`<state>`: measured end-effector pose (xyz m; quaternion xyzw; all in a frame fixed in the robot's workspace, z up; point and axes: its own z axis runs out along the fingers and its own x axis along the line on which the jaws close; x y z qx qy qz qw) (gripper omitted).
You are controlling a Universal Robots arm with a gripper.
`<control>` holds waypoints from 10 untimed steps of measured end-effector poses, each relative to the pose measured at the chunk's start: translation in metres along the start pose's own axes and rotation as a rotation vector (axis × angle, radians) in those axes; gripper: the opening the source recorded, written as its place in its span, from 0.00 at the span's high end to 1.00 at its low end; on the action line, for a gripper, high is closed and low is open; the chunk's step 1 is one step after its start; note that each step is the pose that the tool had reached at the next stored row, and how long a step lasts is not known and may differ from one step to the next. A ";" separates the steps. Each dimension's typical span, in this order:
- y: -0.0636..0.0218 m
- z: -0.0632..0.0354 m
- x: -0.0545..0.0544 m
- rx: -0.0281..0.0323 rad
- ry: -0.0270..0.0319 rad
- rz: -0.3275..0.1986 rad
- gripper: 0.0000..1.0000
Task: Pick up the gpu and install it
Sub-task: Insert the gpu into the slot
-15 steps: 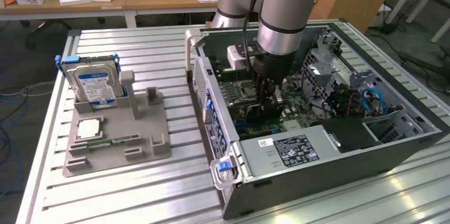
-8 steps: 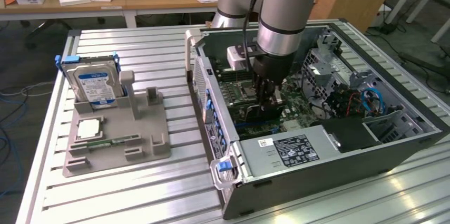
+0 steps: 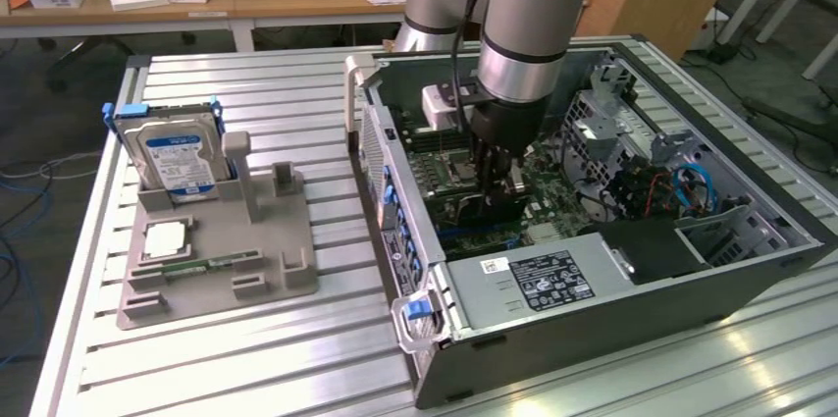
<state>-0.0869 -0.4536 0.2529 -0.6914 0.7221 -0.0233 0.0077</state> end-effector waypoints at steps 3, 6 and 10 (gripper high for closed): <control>0.0000 0.0001 0.000 0.0000 0.0000 0.000 0.74; 0.0000 0.0002 -0.001 0.0000 -0.0001 0.000 0.74; 0.0000 0.0003 -0.001 0.0000 -0.0001 0.000 0.74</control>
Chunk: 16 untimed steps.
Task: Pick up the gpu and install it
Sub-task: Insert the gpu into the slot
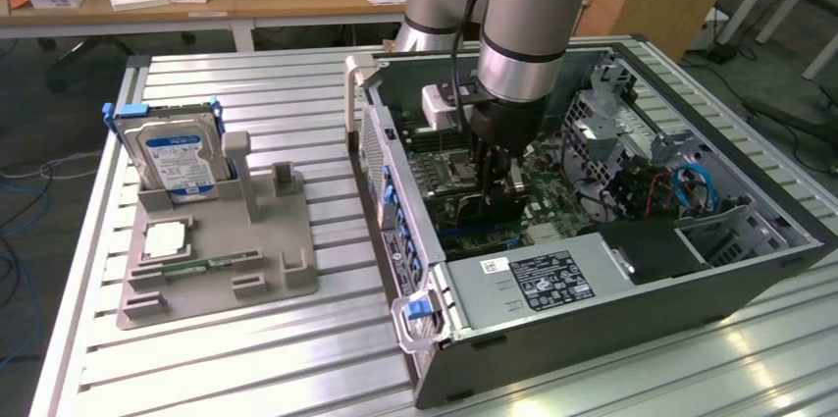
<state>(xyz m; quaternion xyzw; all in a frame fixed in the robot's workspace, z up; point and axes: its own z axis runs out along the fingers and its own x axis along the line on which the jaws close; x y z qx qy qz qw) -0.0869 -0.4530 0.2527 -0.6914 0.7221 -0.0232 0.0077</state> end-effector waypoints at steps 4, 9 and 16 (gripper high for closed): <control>0.0000 0.0000 0.000 0.0000 0.0000 0.000 0.74; 0.0001 0.0001 -0.002 0.0000 0.0001 0.000 0.74; 0.0001 0.0002 -0.002 0.0000 0.0000 0.000 0.74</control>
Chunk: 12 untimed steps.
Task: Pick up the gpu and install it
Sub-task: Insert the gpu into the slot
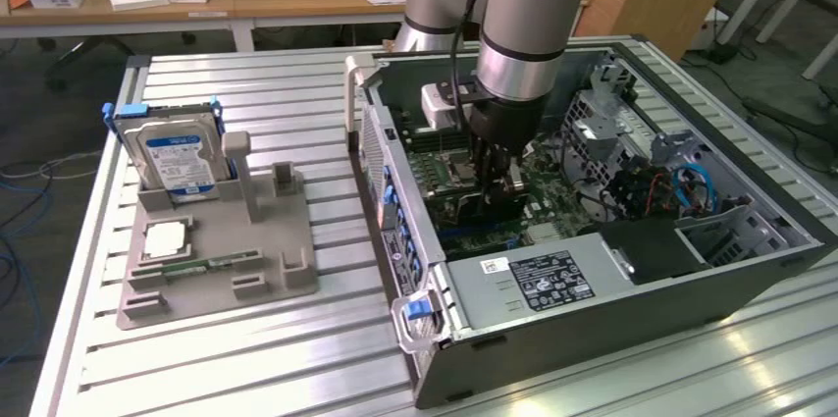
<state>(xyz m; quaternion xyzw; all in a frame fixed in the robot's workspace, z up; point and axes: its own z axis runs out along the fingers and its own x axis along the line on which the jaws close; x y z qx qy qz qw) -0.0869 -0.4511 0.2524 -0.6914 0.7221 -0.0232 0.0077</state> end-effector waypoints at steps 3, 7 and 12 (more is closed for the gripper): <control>0.0000 0.0000 0.000 0.0000 -0.0001 0.000 0.74; 0.0001 0.0001 0.000 0.0000 0.0002 0.000 0.74; 0.0000 0.0001 0.001 0.0000 0.0009 0.000 0.74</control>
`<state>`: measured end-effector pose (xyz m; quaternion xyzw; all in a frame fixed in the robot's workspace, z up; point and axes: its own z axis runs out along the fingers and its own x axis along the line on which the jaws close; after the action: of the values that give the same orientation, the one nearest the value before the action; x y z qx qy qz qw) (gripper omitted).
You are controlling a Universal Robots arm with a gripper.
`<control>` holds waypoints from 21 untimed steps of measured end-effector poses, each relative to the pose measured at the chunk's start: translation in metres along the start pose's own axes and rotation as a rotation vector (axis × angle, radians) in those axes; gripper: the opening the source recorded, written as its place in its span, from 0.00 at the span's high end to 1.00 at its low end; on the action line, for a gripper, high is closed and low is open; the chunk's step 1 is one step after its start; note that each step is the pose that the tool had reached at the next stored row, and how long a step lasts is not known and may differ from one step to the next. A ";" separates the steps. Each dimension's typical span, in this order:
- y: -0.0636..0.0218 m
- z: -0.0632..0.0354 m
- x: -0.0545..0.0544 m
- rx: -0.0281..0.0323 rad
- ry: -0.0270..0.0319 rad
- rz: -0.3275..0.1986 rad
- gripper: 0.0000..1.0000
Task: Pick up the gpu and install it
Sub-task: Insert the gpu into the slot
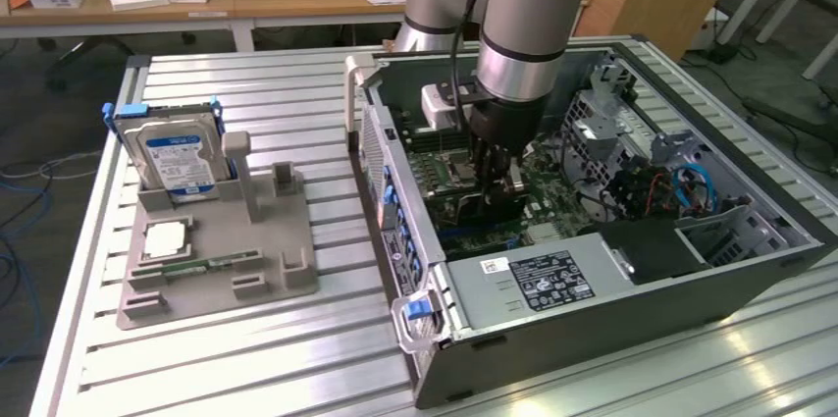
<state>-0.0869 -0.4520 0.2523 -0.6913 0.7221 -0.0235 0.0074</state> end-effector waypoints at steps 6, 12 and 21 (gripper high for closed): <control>0.0000 0.0008 0.000 0.0008 0.0096 0.000 0.74; 0.0000 0.0005 0.000 0.0005 0.0102 0.000 0.74; 0.0001 0.0034 0.000 0.0004 0.0103 -0.001 0.74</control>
<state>-0.0869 -0.4523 0.2489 -0.6914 0.7220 -0.0272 0.0039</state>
